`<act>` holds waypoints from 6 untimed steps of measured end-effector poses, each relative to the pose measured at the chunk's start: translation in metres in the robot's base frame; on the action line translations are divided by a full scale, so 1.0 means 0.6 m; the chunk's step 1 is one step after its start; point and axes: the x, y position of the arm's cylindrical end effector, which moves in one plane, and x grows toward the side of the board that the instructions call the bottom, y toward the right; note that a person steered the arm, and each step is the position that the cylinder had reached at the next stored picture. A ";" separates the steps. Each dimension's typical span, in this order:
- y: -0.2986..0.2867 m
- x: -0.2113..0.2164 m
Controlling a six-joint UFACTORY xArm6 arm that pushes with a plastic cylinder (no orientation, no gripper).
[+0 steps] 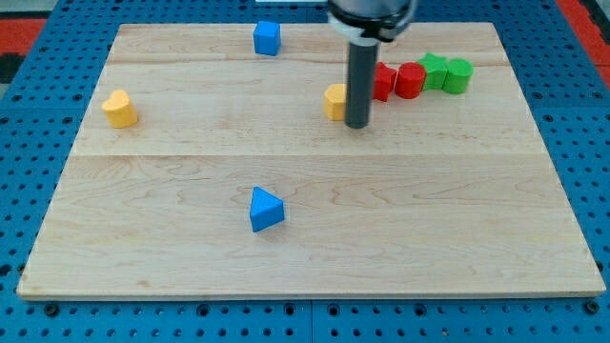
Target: Push the yellow hexagon to the bottom of the blue cube
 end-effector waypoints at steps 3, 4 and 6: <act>-0.167 -0.081; -0.146 -0.160; -0.299 -0.151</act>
